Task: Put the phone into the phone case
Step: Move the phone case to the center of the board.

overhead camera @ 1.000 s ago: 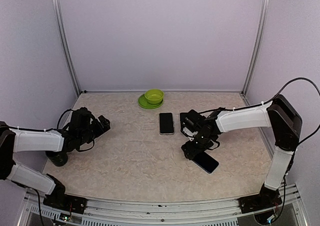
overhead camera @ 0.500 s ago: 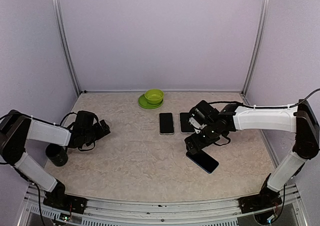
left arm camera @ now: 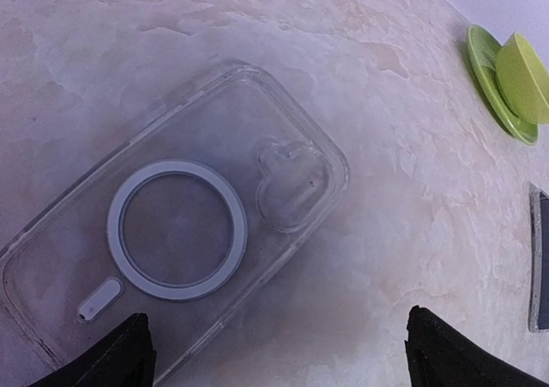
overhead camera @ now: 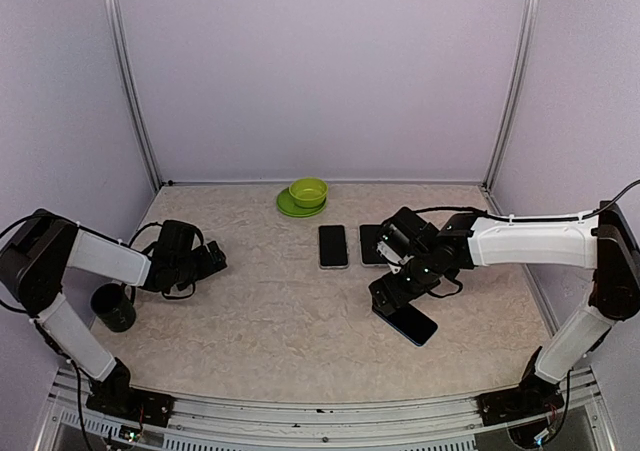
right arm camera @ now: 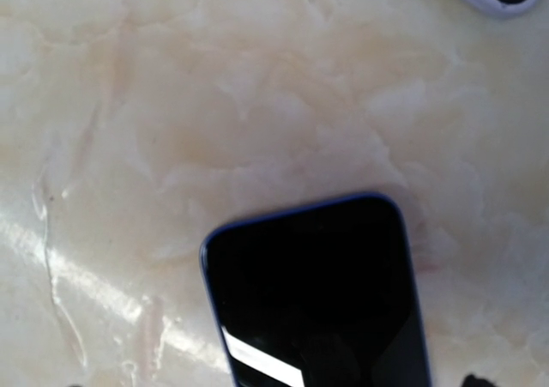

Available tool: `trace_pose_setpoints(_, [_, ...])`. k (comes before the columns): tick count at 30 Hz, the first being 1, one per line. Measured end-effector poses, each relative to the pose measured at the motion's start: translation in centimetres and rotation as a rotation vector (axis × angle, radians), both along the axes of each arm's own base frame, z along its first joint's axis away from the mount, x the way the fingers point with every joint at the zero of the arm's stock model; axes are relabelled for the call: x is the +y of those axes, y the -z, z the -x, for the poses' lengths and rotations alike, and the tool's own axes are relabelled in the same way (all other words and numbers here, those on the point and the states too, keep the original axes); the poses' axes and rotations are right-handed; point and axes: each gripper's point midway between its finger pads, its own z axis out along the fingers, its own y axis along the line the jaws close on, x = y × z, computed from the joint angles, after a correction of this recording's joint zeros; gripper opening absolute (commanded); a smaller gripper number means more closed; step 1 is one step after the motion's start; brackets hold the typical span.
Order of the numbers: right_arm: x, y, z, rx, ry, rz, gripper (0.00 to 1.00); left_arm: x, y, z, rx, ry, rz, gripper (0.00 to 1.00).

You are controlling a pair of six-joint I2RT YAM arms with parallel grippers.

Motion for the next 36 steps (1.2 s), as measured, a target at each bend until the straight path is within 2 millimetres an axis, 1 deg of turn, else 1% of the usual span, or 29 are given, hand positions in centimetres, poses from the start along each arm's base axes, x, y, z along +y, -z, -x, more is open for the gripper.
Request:
trace_pose_setpoints(6, [-0.1,0.0,-0.1,-0.006,0.004,0.005,0.93,-1.1,-0.3,-0.1,-0.004,0.029,0.062,0.99])
trace_pose_setpoints(14, [-0.2,0.0,-0.2,-0.011,0.006,0.008,0.93,-3.1,-0.8,0.3,-0.005,0.072,0.191,0.99])
trace_pose_setpoints(16, [-0.2,0.0,-0.2,-0.011,0.006,0.008,0.93,-3.9,-1.0,0.5,-0.004,0.091,0.219,0.99])
trace_pose_setpoints(21, [-0.3,0.3,-0.1,-0.008,0.006,0.013,0.93,-6.6,-1.0,1.2,0.002,0.166,0.273,0.99])
trace_pose_setpoints(23, [-0.5,0.5,0.1,-0.004,0.006,0.018,0.93,-7.5,-1.1,1.2,-0.001,0.190,0.288,0.99])
trace_pose_setpoints(26, [-0.7,0.9,0.3,0.003,0.007,0.026,0.93,-8.2,-1.3,1.3,-0.003,0.213,0.304,0.99])
trace_pose_setpoints(29, [-0.8,1.0,0.4,0.005,0.007,0.028,0.93,-8.4,-1.4,1.3,-0.004,0.218,0.306,0.99])
trace_pose_setpoints(31, [-0.9,1.0,0.4,0.005,0.010,0.028,0.93,-8.1,-1.8,1.2,-0.015,0.209,0.295,0.99])
trace_pose_setpoints(33, [-1.0,1.1,0.5,0.006,0.011,0.029,0.93,-7.5,-2.7,1.1,-0.039,0.189,0.274,0.99])
trace_pose_setpoints(36, [-1.0,1.2,0.6,0.008,0.013,0.027,0.93,-6.1,-5.0,0.8,-0.102,0.141,0.226,0.99])
